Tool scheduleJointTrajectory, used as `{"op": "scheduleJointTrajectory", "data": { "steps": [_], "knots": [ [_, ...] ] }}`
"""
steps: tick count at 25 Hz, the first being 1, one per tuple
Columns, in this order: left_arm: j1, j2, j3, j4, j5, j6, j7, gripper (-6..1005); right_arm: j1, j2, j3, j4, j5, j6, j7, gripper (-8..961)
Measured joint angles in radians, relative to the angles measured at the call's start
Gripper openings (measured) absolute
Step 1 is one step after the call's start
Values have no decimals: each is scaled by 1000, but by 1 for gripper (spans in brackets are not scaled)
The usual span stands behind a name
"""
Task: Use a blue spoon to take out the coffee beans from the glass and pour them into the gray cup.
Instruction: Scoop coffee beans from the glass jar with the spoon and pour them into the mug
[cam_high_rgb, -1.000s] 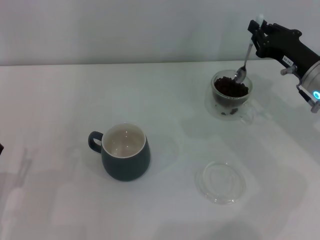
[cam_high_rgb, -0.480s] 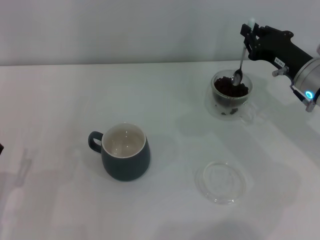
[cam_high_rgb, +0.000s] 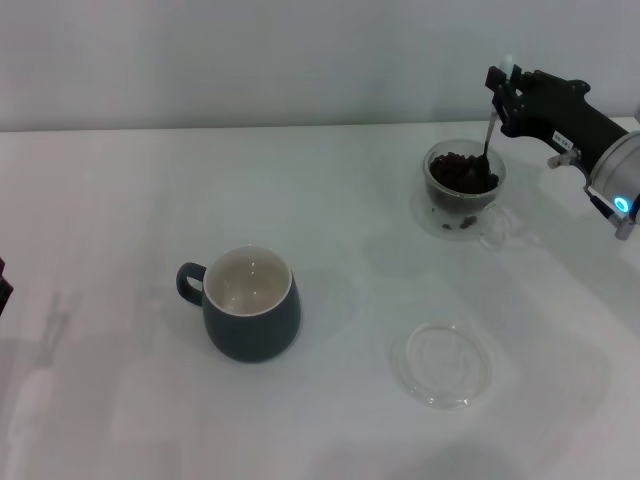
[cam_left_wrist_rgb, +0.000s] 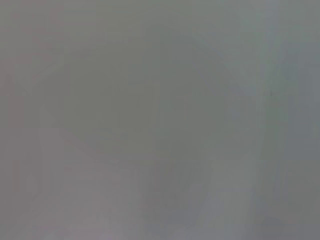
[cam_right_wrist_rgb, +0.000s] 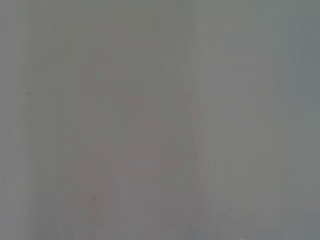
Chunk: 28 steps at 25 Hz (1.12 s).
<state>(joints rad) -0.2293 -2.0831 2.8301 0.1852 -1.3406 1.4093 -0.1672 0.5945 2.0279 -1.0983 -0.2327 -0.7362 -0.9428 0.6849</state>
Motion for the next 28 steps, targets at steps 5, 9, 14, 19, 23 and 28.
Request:
{"op": "scheduleJointTrajectory", "data": {
  "steps": [5, 9, 14, 19, 23, 28],
  "knots": [
    [-4, 0, 0, -1, 0, -1, 0, 835, -4, 0, -3, 8, 19, 4, 39, 143],
    [-5, 0, 0, -3, 0, -1, 0, 835, -5, 0, -3, 12, 25, 10, 93, 143],
    [-5, 0, 0, -4, 0, -1, 0, 835, -4, 0, -3, 12, 26, 12, 124, 143],
    [-5, 0, 0, -6, 0, -1, 0, 835, 3, 0, -4, 12, 25, 19, 131, 143],
    [-9, 0, 0, -6, 1, -1, 0, 835, 14, 0, -13, 12, 24, 39, 134, 143],
    [-12, 1, 0, -6, 3, -1, 0, 835, 20, 0, -28, 12, 24, 61, 151, 143]
  ]
}}
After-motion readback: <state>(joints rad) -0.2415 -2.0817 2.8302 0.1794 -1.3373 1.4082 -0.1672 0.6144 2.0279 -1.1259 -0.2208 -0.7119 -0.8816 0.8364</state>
